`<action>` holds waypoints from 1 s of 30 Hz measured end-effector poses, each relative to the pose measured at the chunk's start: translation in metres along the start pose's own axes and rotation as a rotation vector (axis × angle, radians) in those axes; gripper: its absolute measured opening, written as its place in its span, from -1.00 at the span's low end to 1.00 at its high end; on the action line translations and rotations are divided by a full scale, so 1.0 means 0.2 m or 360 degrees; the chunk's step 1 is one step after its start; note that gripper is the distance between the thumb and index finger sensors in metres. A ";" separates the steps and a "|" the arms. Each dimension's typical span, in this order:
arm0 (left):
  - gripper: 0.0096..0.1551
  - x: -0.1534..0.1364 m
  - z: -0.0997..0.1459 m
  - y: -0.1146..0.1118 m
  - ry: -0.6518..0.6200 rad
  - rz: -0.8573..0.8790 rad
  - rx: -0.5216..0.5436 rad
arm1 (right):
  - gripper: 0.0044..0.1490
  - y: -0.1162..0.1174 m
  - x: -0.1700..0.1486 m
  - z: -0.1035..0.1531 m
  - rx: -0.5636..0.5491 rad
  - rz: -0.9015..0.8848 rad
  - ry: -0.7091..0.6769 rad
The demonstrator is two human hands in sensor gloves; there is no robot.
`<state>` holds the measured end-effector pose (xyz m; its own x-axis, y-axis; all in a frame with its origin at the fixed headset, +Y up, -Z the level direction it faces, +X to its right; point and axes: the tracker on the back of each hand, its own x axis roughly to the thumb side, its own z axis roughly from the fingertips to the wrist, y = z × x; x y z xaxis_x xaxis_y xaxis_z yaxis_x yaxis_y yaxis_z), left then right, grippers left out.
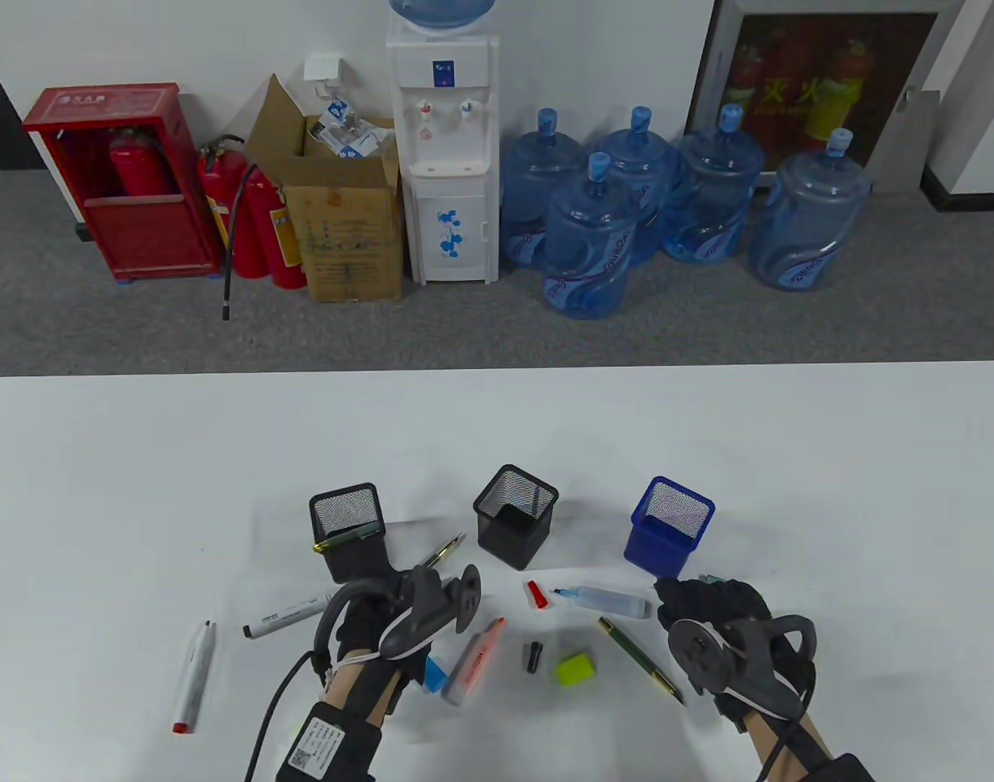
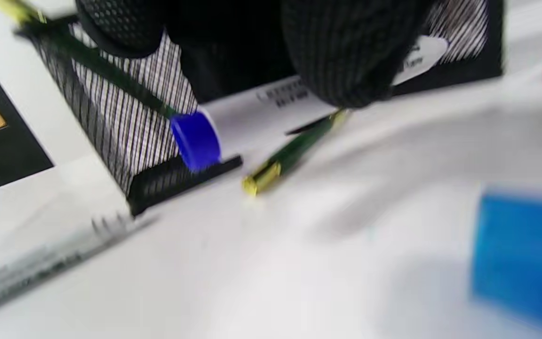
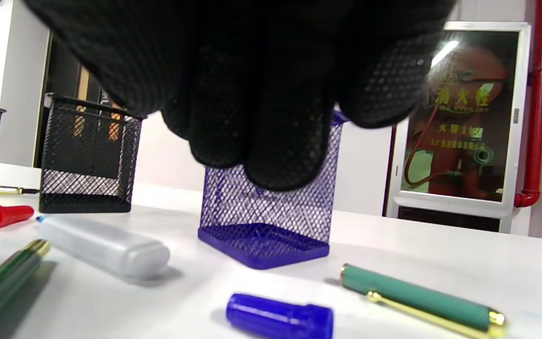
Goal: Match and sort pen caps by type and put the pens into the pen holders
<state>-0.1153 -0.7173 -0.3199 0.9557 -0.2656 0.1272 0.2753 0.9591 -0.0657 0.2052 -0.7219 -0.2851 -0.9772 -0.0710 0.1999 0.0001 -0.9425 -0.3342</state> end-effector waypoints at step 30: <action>-0.36 0.08 0.16 -0.07 -0.0183 0.0220 0.0306 | -0.22 0.15 0.01 -0.13 0.0527 0.0615 -0.0178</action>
<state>-0.1076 -0.7313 -0.2855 0.9616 -0.1286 0.2425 0.1077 0.9894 0.0973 0.1977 -0.7426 -0.3187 -0.8642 -0.4513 0.2226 0.4409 -0.8922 -0.0973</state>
